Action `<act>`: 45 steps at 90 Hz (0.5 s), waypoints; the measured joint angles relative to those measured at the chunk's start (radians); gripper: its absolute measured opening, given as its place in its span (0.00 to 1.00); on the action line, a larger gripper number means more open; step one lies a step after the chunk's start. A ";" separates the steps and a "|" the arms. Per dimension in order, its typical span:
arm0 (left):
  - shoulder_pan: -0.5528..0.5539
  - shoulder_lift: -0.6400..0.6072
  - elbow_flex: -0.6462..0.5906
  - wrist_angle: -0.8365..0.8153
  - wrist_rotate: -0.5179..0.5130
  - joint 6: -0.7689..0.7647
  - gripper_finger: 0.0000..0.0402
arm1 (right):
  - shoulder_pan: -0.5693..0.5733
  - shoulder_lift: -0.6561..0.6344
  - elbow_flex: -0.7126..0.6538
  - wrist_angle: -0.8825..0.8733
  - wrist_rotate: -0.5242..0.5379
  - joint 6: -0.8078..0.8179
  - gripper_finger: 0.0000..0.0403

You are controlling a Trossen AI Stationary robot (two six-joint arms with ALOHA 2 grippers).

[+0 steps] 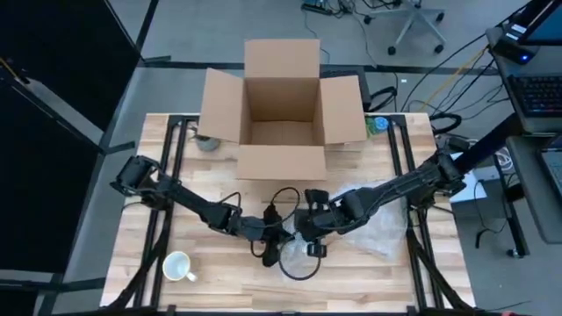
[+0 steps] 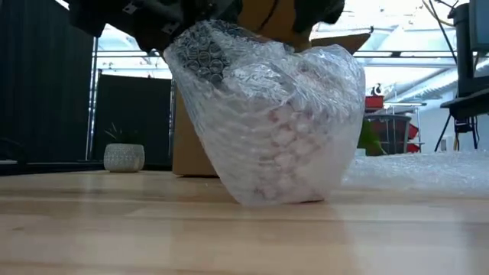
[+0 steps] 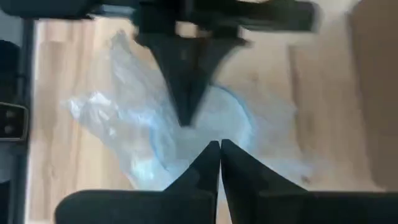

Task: Wrap mug
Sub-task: Wrap the red mug with bubble wrap

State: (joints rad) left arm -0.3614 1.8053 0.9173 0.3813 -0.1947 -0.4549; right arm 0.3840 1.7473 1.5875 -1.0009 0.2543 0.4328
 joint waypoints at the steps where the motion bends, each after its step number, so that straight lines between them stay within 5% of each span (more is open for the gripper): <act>1: -0.001 0.000 0.000 0.000 0.000 0.000 0.00 | 0.001 -0.002 -0.004 -0.010 0.010 0.007 0.00; 18: -0.006 0.001 0.000 0.004 0.000 0.017 0.00 | 0.006 -0.021 -0.139 -0.056 0.140 0.124 0.00; 45: -0.006 0.001 0.000 0.005 0.000 0.017 0.00 | -0.032 -0.023 -0.354 0.341 0.155 0.091 0.00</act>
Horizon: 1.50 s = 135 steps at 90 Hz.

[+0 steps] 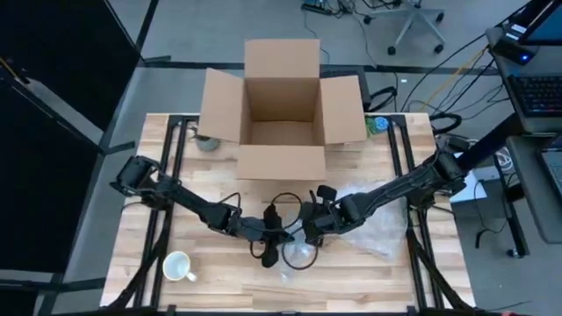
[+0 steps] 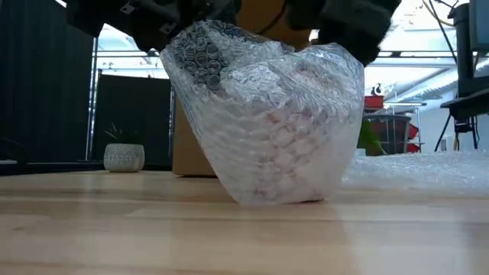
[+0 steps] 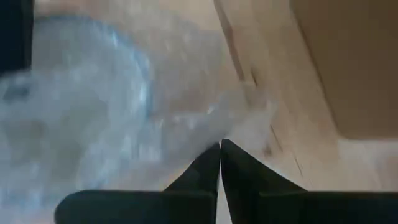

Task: Wrap mug
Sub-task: Wrap the red mug with bubble wrap

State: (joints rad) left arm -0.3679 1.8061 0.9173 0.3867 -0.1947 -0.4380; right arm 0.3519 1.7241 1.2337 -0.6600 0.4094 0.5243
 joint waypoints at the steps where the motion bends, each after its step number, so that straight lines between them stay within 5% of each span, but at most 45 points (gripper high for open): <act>1: 0.000 0.000 0.000 0.000 0.000 0.000 0.00 | 0.000 0.000 0.000 0.006 0.000 -0.005 0.00; 99: 0.019 0.004 0.048 -0.015 0.039 -0.061 0.00 | 0.120 -0.016 -0.009 0.133 -0.022 -0.061 0.00; 135: 0.035 0.001 0.137 -0.090 0.064 0.026 0.00 | 0.161 -0.017 -0.176 0.326 0.031 0.070 0.00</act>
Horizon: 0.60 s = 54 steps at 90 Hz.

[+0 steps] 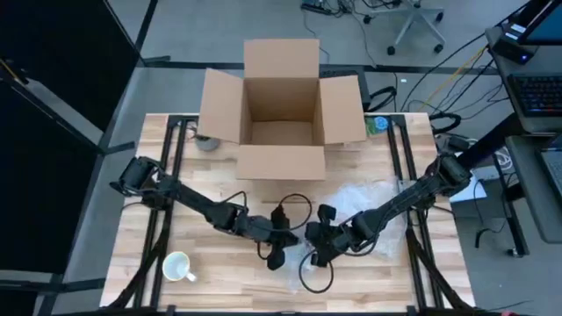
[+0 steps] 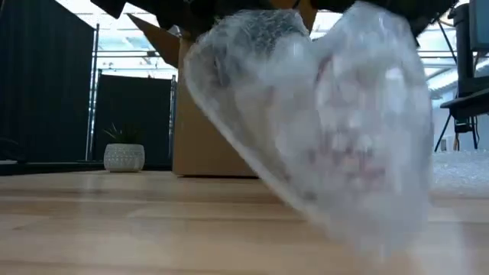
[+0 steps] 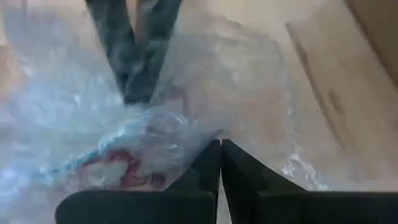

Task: Wrap mug
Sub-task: Wrap the red mug with bubble wrap

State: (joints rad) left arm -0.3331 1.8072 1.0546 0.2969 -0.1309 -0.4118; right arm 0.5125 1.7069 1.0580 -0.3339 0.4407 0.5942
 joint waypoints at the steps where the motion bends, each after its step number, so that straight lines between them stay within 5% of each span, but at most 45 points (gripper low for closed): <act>1: 0.002 0.000 0.000 0.000 0.000 0.000 0.00 | 0.000 0.000 -0.004 0.004 0.000 0.002 0.00; 54: 0.009 0.000 0.000 -0.015 -0.002 0.000 0.00 | -0.023 0.002 -0.111 0.130 0.062 -0.006 0.00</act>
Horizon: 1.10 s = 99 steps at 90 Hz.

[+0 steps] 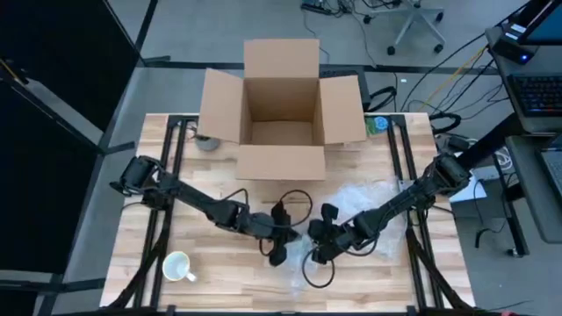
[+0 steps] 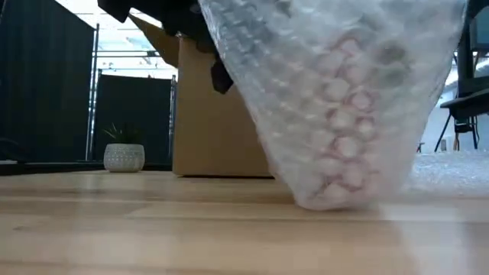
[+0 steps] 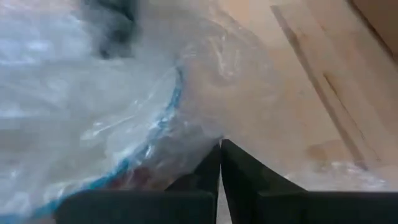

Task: Wrap mug
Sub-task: Wrap the red mug with bubble wrap

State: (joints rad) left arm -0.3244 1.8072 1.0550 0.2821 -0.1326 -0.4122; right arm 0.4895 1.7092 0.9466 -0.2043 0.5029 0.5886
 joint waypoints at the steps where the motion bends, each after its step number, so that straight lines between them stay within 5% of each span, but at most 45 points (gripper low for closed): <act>1: 0.000 0.000 0.000 0.000 0.000 0.000 0.00 | -0.001 0.000 0.000 0.000 0.005 -0.006 0.00; 28: -0.003 0.000 0.000 -0.006 0.001 0.009 0.00 | -0.011 -0.039 0.013 -0.033 0.066 -0.078 0.00; 61: -0.003 0.000 0.000 -0.012 0.001 0.010 0.00 | 0.039 -0.227 0.043 -0.234 -0.062 0.032 0.00; 86: -0.003 0.000 0.000 -0.012 0.001 0.007 0.00 | 0.042 -0.201 0.045 0.125 -0.123 -0.081 0.00; 99: -0.002 0.000 0.000 -0.012 0.001 0.007 0.00 | 0.017 -0.107 0.118 0.140 -0.140 -0.165 0.00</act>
State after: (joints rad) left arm -0.3267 1.8069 1.0550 0.2699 -0.1314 -0.4053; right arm 0.5061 1.6024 1.0648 -0.0641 0.3630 0.4236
